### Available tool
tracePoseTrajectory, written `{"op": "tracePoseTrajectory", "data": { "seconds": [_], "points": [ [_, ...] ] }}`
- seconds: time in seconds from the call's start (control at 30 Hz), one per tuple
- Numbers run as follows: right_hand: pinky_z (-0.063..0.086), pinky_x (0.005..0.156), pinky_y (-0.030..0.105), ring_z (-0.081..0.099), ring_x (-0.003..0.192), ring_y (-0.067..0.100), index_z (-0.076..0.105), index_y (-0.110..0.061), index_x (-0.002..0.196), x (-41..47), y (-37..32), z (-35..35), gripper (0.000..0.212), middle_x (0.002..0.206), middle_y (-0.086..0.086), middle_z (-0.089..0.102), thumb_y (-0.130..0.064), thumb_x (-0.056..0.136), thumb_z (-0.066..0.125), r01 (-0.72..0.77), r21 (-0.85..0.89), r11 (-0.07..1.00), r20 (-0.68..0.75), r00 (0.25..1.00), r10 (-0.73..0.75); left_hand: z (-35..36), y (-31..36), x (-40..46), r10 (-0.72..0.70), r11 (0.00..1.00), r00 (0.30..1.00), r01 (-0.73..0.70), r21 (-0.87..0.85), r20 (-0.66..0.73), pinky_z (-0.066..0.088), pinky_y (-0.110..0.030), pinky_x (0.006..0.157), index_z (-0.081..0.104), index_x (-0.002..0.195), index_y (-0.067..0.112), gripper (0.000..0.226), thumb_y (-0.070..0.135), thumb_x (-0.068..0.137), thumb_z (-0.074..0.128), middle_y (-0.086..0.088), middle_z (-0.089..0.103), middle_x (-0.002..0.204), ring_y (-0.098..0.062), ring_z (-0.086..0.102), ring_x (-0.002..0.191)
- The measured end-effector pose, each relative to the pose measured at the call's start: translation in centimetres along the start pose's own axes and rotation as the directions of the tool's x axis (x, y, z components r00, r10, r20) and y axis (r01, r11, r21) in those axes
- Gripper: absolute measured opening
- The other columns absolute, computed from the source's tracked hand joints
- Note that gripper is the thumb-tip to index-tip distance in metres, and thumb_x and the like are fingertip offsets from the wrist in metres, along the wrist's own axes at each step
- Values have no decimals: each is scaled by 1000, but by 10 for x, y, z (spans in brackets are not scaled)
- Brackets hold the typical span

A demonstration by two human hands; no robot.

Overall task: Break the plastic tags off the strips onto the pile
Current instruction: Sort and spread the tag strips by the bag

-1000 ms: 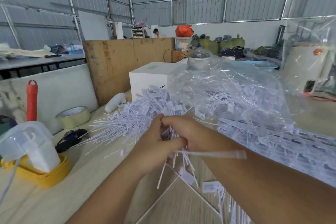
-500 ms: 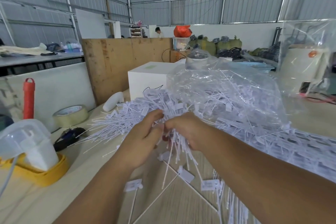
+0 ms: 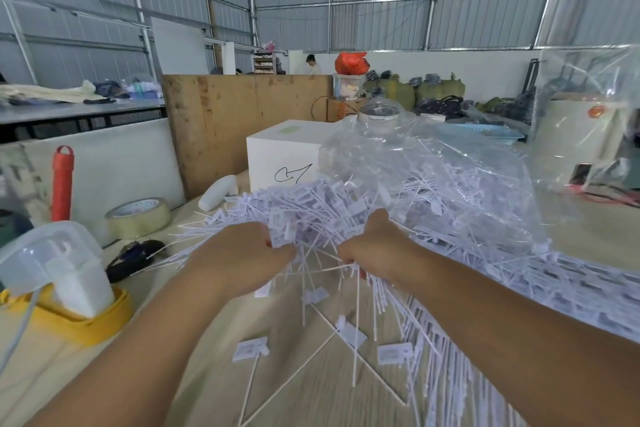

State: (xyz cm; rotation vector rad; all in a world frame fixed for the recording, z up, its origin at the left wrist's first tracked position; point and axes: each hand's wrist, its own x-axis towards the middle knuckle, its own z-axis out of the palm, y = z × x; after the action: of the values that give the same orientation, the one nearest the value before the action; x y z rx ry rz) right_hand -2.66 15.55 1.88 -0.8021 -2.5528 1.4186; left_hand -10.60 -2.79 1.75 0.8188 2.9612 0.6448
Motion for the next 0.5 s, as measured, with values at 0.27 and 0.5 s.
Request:
{"op": "tracePoseTrajectory", "data": {
  "seconds": [0.27,0.5],
  "points": [
    [31,35,12,49,60,11,-8,-1,147,-10,-2,15,96,115,14,54,-10,82,62,-67,-86,994,28,997,70,15,14,-45,-84,994,819,32,101,568,37,-14,34,64,96,12,33,36,74,62,2,61,45,-9,51,32],
    [39,41,18,58,68,12,-28,-3,145,-18,16,36,118,117,15,57,-19,77,68,-104,-75,992,31,994,106,49,35,-31,2,997,986,11,-75,166,52,-28,64,58,96,15,14,12,83,58,0,57,85,-16,61,75]
  ]
}}
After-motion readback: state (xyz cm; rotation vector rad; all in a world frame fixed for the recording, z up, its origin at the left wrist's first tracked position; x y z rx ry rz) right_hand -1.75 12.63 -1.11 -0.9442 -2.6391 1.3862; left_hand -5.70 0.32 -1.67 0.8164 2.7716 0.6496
